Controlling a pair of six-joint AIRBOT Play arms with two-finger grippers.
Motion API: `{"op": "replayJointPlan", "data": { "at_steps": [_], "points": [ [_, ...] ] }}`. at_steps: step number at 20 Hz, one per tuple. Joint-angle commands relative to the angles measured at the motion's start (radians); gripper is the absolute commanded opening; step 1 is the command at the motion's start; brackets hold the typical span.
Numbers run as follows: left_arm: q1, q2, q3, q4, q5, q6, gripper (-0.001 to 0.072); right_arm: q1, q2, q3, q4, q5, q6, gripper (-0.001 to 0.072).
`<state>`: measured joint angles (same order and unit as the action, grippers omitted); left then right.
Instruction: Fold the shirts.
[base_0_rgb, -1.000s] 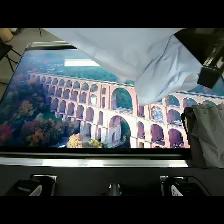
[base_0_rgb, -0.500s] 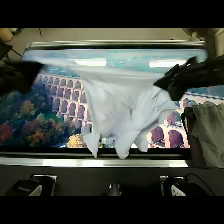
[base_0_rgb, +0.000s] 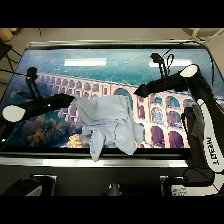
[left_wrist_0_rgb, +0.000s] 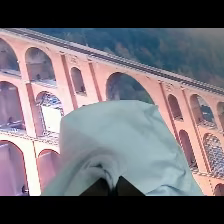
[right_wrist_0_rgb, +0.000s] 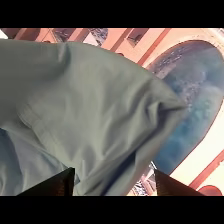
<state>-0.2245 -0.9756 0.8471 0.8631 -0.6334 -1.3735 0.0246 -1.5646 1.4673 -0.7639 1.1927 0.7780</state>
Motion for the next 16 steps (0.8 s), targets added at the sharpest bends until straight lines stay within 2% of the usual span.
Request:
{"op": "replayJointPlan", "data": {
  "at_steps": [1, 3, 4, 5, 11, 16],
  "points": [
    [-0.04, -0.084, -0.02, -0.04, 0.046, -0.003, 0.0029, 0.002, -0.018, 0.069, -0.1, 0.03, -0.041, 0.0567],
    [-0.048, -0.105, -0.021, -0.04, 0.036, -0.003, 0.0029, 0.003, -0.016, 0.097, -0.232, 0.042, -0.008, 0.0588],
    [-0.048, -0.108, -0.021, -0.04, 0.029, -0.003, 0.0029, 0.003, -0.023, 0.097, -0.276, 0.039, 0.021, 0.0665],
    [-0.05, -0.109, -0.021, -0.04, 0.023, -0.003, 0.0029, 0.004, -0.039, 0.097, -0.278, 0.043, 0.026, 0.0691],
    [-0.049, -0.109, -0.021, -0.04, -0.014, 0.013, 0.0029, 0.039, -0.237, 0.097, -0.058, 0.089, 0.049, 0.0699],
    [-0.05, -0.109, -0.021, -0.04, -0.066, 0.013, 0.0029, 0.113, -0.342, 0.097, 0.011, 0.078, 0.048, 0.0699]
  ]
}}
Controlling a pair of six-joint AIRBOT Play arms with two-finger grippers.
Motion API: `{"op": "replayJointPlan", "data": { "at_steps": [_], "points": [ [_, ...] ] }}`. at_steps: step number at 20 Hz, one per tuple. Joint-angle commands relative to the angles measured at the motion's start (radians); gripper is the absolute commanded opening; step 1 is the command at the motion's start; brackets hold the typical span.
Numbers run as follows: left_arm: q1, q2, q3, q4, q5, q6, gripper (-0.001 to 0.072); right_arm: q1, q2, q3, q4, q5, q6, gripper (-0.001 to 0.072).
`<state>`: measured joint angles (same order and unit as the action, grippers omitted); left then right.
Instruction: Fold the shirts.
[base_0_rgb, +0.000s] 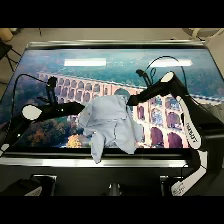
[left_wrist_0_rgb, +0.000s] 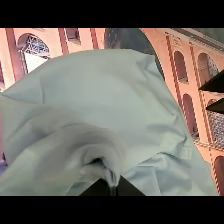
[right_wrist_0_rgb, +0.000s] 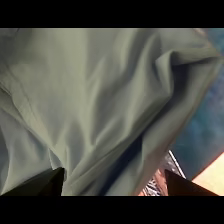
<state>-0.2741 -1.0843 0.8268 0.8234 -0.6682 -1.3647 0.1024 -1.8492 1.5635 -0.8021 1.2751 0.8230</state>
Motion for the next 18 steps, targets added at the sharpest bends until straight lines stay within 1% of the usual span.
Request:
{"op": "replayJointPlan", "data": {
  "at_steps": [1, 3, 4, 5, 6, 7, 8, 9, 10, 13, 15, 16, 18],
  "points": [
    [0.0, 0.0, 0.0, -0.001, -0.034, 0.004, 0.0029, 0.043, -0.067, 0.001, 0.049, -0.016, 0.005, 0.0699],
    [-0.002, 0.0, 0.0, -0.001, -0.035, 0.003, 0.0029, 0.053, -0.08, 0.001, 0.053, -0.038, 0.055, 0.0687],
    [-0.002, 0.0, 0.0, -0.001, -0.035, 0.003, 0.0029, 0.057, -0.084, 0.001, 0.051, -0.045, 0.077, 0.0651],
    [-0.002, 0.0, 0.0, -0.001, -0.035, 0.003, 0.0029, 0.058, -0.084, 0.001, 0.049, -0.05, 0.083, 0.0556],
    [-0.002, 0.0, 0.0, -0.001, -0.035, 0.003, 0.0029, 0.056, -0.083, 0.002, 0.048, -0.053, 0.082, 0.0349],
    [-0.002, 0.0, 0.0, -0.001, -0.035, 0.003, 0.0029, 0.056, -0.083, 0.002, 0.048, -0.047, 0.081, 0.0061],
    [-0.001, 0.001, 0.001, -0.001, -0.035, 0.004, 0.0029, 0.047, -0.08, 0.005, 0.046, -0.041, 0.067, 0.0016],
    [0.005, 0.001, 0.009, -0.001, -0.035, 0.014, 0.0029, 0.036, -0.076, 0.017, 0.041, -0.019, 0.029, 0.0015],
    [0.018, 0.001, 0.028, -0.001, -0.033, 0.035, 0.0029, 0.016, -0.066, 0.039, 0.015, 0.006, 0.017, 0.0015],
    [0.11, -0.001, 0.143, -0.001, -0.023, 0.039, 0.0028, -0.094, 0.015, 0.078, -0.044, 0.031, 0.019, 0.0015],
    [0.179, -0.01, 0.244, -0.01, 0.019, 0.027, 0.0028, -0.193, 0.089, 0.078, -0.048, 0.058, 0.034, 0.0014],
    [0.206, -0.025, 0.297, -0.017, 0.057, 0.006, 0.0028, -0.24, 0.115, 0.078, -0.057, 0.097, 0.055, 0.0014],
    [0.229, -0.082, 0.398, -0.043, 0.124, -0.001, 0.0028, -0.298, 0.145, 0.073, -0.113, 0.205, 0.084, 0.0015]
  ]
}}
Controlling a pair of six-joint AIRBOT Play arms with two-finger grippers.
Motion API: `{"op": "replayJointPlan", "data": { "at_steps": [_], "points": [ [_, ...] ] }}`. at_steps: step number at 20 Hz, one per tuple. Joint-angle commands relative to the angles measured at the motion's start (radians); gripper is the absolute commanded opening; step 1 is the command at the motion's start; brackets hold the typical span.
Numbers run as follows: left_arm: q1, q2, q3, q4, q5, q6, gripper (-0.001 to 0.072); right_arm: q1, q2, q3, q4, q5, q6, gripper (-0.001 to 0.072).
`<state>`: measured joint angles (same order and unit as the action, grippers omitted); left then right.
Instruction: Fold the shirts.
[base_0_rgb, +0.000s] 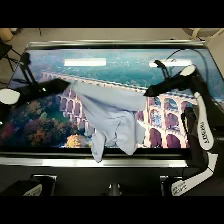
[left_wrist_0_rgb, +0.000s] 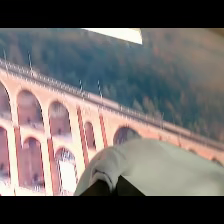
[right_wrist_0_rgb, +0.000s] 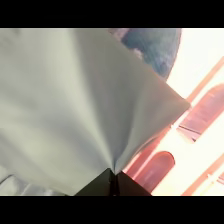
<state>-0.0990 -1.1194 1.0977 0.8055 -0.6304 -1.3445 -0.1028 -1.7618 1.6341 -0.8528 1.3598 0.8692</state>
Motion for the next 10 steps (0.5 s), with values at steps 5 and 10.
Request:
{"op": "replayJointPlan", "data": {
  "at_steps": [5, 10],
  "points": [
    [0.04, -0.36, 0.446, -0.136, 0.059, -0.021, 0.0027, -0.039, 0.249, -0.341, -0.208, 0.121, 0.051, 0.0017],
    [0.027, -0.64, 0.701, -0.159, -0.288, -0.021, 0.0057, -0.014, 0.448, -0.639, -0.17, -0.038, 0.051, 0.0017]
  ]
}}
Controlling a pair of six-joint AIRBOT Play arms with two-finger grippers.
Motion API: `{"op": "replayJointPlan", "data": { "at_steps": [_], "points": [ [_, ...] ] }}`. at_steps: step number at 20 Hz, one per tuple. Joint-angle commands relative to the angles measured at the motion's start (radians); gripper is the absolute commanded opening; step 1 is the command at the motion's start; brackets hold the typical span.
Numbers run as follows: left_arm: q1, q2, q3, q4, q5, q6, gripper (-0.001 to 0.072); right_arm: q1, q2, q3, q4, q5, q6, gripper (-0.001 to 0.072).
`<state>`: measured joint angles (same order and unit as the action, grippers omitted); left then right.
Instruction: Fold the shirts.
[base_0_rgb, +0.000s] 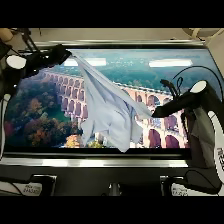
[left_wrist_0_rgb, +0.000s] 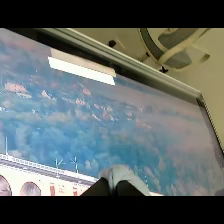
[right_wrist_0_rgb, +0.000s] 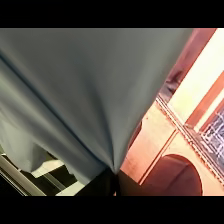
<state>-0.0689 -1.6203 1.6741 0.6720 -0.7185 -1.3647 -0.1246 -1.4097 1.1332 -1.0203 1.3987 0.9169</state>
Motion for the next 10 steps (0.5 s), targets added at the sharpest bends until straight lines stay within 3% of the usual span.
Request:
{"op": "replayJointPlan", "data": {
  "at_steps": [1, 2, 5, 7, 10],
  "points": [
    [-0.003, -0.159, 0.125, -0.024, -0.304, 0.005, 0.0281, 0.008, 0.101, -0.137, -0.001, -0.08, 0.003, 0.0017],
    [0.001, -0.169, 0.125, -0.005, -0.42, 0.021, 0.0578, 0.008, 0.103, -0.135, 0.004, -0.085, 0.003, 0.0017],
    [0.029, -0.141, 0.123, 0.325, -0.748, -0.023, 0.0598, 0.008, 0.103, -0.135, 0.012, -0.089, 0.003, 0.0017],
    [0.035, -0.082, 0.055, 0.546, -0.874, -0.079, 0.0601, 0.008, 0.103, -0.135, 0.012, -0.082, -0.002, 0.0017],
    [0.029, 0.095, -0.287, 0.414, -0.779, -0.079, 0.0697, 0.008, 0.103, -0.135, 0.011, -0.085, -0.024, 0.0017]
  ]
}}
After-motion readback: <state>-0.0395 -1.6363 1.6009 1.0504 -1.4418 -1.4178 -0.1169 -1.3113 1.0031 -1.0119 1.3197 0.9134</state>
